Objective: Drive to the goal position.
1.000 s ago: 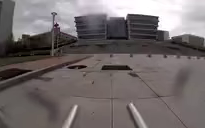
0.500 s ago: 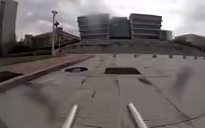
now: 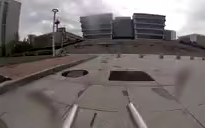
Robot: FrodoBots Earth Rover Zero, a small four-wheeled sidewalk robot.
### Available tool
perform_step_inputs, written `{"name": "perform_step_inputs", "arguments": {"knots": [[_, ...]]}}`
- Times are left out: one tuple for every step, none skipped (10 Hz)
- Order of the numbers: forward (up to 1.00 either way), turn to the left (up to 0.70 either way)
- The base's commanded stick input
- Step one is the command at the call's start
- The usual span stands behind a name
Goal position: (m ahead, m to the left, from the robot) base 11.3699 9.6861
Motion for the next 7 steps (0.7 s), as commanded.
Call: {"name": "perform_step_inputs", "arguments": {"knots": [[1.00,-0.27],[1.00,-0.27],[1.00,-0.27],[1.00,-0.27],[1.00,-0.27],[1.00,-0.19],[1.00,0.00]]}}
